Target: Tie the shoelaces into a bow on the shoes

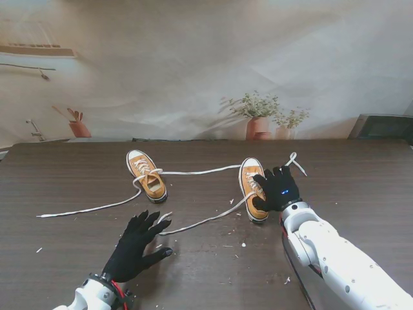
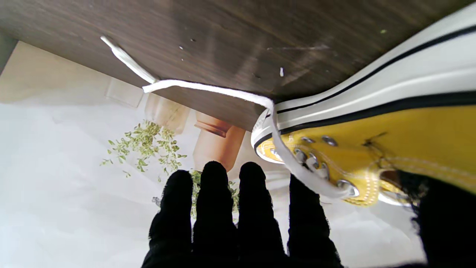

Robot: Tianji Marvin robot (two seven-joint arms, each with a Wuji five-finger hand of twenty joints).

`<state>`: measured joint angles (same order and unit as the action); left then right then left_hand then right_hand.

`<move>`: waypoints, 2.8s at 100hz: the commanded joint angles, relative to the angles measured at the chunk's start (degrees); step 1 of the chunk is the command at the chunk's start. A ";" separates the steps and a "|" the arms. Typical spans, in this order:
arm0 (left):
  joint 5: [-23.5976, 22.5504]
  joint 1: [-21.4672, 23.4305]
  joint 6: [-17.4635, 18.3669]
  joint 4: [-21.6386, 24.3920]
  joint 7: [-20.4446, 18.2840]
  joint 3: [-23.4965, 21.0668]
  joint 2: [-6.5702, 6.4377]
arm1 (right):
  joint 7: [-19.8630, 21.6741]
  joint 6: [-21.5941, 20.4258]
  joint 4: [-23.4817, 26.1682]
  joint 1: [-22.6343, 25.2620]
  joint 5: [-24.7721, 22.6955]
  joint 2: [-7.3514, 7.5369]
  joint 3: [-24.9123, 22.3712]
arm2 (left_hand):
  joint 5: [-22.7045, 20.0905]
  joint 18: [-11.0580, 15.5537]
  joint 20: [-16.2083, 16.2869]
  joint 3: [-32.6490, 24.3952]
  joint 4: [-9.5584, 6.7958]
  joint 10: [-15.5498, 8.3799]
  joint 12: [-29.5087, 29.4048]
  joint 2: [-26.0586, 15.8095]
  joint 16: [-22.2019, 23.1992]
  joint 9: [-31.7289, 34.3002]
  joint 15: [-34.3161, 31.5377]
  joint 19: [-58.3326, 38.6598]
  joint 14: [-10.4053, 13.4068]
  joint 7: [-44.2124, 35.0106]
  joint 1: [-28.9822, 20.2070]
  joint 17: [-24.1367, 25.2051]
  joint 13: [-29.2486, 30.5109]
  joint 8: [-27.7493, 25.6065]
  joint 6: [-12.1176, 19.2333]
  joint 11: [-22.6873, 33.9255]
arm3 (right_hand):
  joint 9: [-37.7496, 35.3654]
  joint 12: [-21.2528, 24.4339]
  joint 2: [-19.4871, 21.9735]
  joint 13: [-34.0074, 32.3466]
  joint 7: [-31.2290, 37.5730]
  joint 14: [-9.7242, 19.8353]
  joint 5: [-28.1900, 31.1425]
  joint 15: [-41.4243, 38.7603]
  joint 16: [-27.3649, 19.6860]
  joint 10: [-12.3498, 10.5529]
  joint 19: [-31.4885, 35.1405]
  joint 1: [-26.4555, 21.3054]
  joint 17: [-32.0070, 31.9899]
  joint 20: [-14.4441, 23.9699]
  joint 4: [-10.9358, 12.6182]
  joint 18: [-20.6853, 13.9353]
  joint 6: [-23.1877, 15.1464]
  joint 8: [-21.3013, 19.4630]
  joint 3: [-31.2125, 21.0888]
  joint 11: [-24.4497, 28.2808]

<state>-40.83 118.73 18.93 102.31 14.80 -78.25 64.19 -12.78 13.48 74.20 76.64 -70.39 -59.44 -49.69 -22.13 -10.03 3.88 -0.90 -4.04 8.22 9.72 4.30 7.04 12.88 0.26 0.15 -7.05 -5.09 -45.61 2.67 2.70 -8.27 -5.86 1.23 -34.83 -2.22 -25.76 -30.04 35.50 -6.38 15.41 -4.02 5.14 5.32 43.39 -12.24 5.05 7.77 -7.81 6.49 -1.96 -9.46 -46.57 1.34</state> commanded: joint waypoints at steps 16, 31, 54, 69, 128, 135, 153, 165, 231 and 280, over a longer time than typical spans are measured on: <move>0.15 0.45 0.83 0.52 -0.79 -0.07 0.01 | 1.20 0.41 -0.34 -0.40 0.26 -0.09 1.01 | -0.52 1.12 -0.32 1.10 0.87 -0.49 0.12 -1.16 0.98 0.71 0.24 0.70 0.94 0.08 -1.04 0.28 -0.38 1.02 1.08 0.18 | 1.26 -0.44 -0.27 0.72 -0.11 -1.48 -1.34 -0.09 0.73 1.57 0.41 -1.80 -0.82 -0.29 1.14 1.53 1.15 -0.52 -0.51 -1.78; 0.09 0.48 1.17 0.53 -0.52 -0.09 0.05 | -0.80 0.63 -3.97 -3.64 2.45 -0.53 3.58 | -0.49 1.10 -0.29 1.10 0.88 -0.26 0.17 -1.13 1.00 1.01 0.22 0.68 0.71 0.07 -1.07 0.27 -0.27 1.02 1.11 0.27 | 1.62 -0.40 -0.62 -0.11 -0.36 -2.02 -3.37 -0.51 0.90 1.57 0.83 -2.34 -0.22 -0.16 1.18 2.18 0.93 -0.42 -1.17 -1.82; 0.04 0.51 0.97 0.58 -0.41 0.06 0.06 | -5.29 1.20 -9.97 -8.39 5.66 -1.44 8.54 | -0.31 1.09 -0.21 1.10 0.88 0.14 0.23 -1.14 1.04 1.11 0.28 0.68 -0.24 0.09 -1.09 0.30 -0.63 1.03 1.27 0.19 | 1.62 -0.31 -3.09 -3.32 1.83 -2.80 -5.94 -2.03 1.64 2.10 2.71 -3.35 2.11 0.65 0.49 3.62 -4.86 -0.76 -6.83 -1.75; 0.06 0.60 0.77 0.71 -0.38 0.02 0.07 | -12.32 0.86 -14.59 -10.69 8.22 -2.76 11.30 | -0.17 1.08 -0.20 1.10 0.89 0.67 0.42 -1.16 1.23 1.80 0.13 0.69 -0.82 0.09 -1.15 0.29 -0.55 1.04 1.36 0.34 | -5.17 -3.11 -5.78 -17.18 5.60 -2.63 -3.10 -9.70 5.31 2.48 10.18 -6.00 12.26 4.40 -0.45 6.70 -11.27 -2.79 -19.64 2.66; -0.28 1.14 1.37 1.10 0.37 -0.55 0.19 | -24.20 -4.28 -17.93 -9.96 12.53 -5.37 10.55 | -0.28 0.82 0.25 1.08 0.91 1.67 1.42 -0.99 2.03 4.07 -0.10 0.54 -2.01 -0.28 -1.41 0.30 0.55 1.00 1.35 0.34 | -38.47 -24.18 -13.81 -45.21 22.44 1.56 44.29 -67.90 25.92 -1.74 43.27 -28.26 55.02 20.33 -8.40 21.46 -17.82 -8.95 -30.35 50.27; -0.35 1.28 1.54 1.17 0.43 -0.69 0.19 | -23.79 -5.18 -15.45 -8.45 12.05 -5.21 8.94 | -0.35 0.79 0.32 1.09 0.91 1.78 1.48 -1.01 2.08 4.14 -0.07 0.52 -2.03 -0.25 -1.36 0.31 0.53 1.02 1.17 0.26 | -38.75 -27.50 -15.14 -45.21 22.89 2.16 46.51 -72.70 27.27 -1.73 45.79 -28.24 56.12 22.96 -8.34 22.02 -17.22 -17.11 -32.76 53.69; -0.55 1.80 2.19 1.43 0.96 -1.32 0.29 | -24.03 -7.03 -8.39 -3.90 10.30 -4.92 5.25 | -0.63 0.78 0.47 1.09 0.89 1.93 1.66 -0.97 2.18 4.49 -0.07 0.52 -2.03 -0.17 -1.31 0.32 0.69 1.05 0.68 0.16 | -39.14 -33.17 -18.43 -45.25 23.74 4.09 48.81 -80.47 29.73 -1.36 50.61 -28.38 58.15 26.99 -7.72 21.82 -16.47 -30.47 -37.42 59.75; -0.73 2.19 2.66 1.70 1.39 -1.66 0.36 | -24.03 -7.32 -2.47 -0.47 7.69 -4.36 3.75 | -0.76 0.71 0.57 1.09 0.87 1.90 1.69 -0.94 2.21 4.41 -0.04 0.51 -2.17 -0.15 -1.27 0.33 0.67 1.04 0.69 0.00 | -39.51 -33.98 -19.77 -45.25 23.62 4.52 49.38 -81.77 30.23 -1.30 51.55 -28.04 58.71 27.46 -7.32 21.57 -16.71 -32.28 -38.68 60.66; -1.46 4.29 5.34 3.24 2.69 -3.04 0.57 | -23.01 -3.61 13.77 6.60 10.04 -6.90 10.78 | -0.89 0.71 0.85 1.08 0.85 1.89 1.76 -0.98 2.23 4.29 -0.02 0.55 -2.19 -0.02 -1.16 0.35 0.68 0.93 0.65 -0.25 | -38.69 -33.97 -17.87 -45.15 22.01 3.11 49.22 -80.50 29.62 -0.69 50.88 -28.80 57.24 27.82 -6.68 21.98 -15.94 -33.53 -36.62 59.66; -1.80 5.73 6.83 4.11 3.77 -4.43 0.81 | -25.17 -1.64 15.44 7.40 9.85 -7.63 13.28 | -1.12 0.70 0.97 1.07 0.84 1.91 1.76 -0.89 2.22 4.32 -0.02 0.56 -2.26 -0.06 -1.17 0.36 0.69 0.86 0.55 -0.27 | -38.45 -33.77 -17.51 -45.14 21.43 2.79 49.08 -79.97 29.30 -0.47 50.62 -28.98 56.47 28.21 -6.46 21.80 -15.80 -33.64 -35.98 59.22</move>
<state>-42.44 124.01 25.61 105.74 19.21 -82.59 64.91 -38.84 10.95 90.05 83.34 -60.81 -67.76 -35.06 -22.15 -10.03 4.38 -0.90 -4.04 9.64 10.26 4.30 7.70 17.00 0.24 0.15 -9.08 -5.29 -45.61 2.68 2.97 -8.27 -5.86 1.30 -71.91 -35.61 -48.10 -74.18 46.71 -5.13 57.38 -83.85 34.38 4.91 92.05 -37.65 61.34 35.16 -16.01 26.45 -17.64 -37.11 -78.63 59.75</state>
